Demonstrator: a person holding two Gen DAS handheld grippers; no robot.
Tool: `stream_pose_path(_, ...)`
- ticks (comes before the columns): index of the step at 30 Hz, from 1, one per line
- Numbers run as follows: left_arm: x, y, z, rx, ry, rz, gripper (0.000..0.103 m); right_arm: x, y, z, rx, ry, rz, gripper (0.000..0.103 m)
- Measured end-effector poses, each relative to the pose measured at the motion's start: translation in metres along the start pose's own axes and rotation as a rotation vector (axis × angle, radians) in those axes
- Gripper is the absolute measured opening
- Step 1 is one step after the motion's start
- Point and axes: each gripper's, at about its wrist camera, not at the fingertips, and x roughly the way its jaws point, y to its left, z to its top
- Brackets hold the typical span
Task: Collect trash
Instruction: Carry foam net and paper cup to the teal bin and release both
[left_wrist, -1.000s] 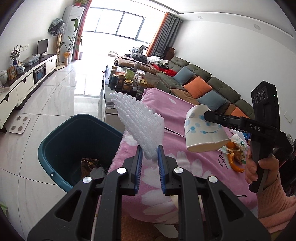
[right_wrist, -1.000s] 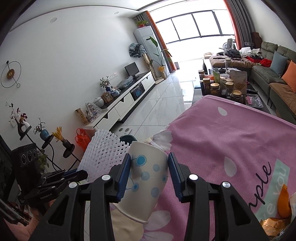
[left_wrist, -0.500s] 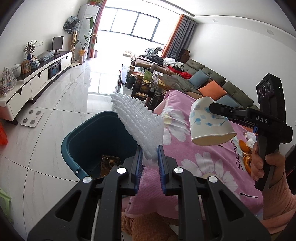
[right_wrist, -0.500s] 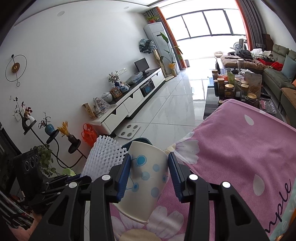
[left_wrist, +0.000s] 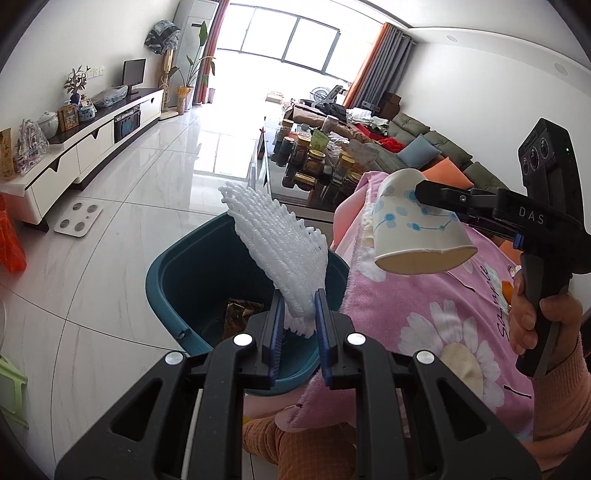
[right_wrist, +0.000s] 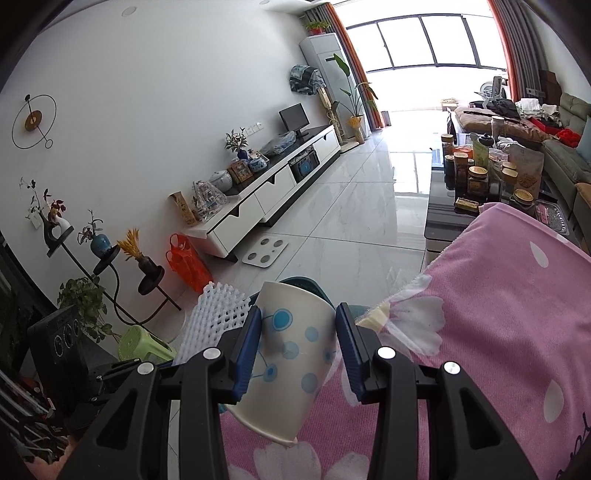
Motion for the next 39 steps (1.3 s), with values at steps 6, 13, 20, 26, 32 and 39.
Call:
stream_pose_path(6,0.011,0.008,-0.002,-0.022,0.017,0.020,0.017,0.022,0.005,0.002,-0.003,0.029,0.001,0.040)
stream_pose_path(13,0.024,0.016,-0.004,-0.045,0.041,0.042,0.017,0.048,0.006,0.001,0.018,0.072,0.000,0.040)
stream_pose_path(20,0.044,0.022,-0.004,-0.064,0.073,0.062,0.018,0.073,0.012,0.001,0.018,0.107,-0.020,0.040)
stream_pose_path(26,0.059,0.031,-0.003,-0.095,0.093,0.072,0.018,0.094,0.018,-0.005,0.012,0.152,-0.022,0.040)
stream_pose_path(32,0.079,0.042,0.002,-0.124,0.102,0.080,0.019,0.109,0.024,-0.011,0.010,0.197,-0.025,0.048)
stream_pose_path(39,0.089,0.046,0.004,-0.140,0.098,0.103,0.030,0.097,0.018,-0.015,0.018,0.192,-0.010,0.048)
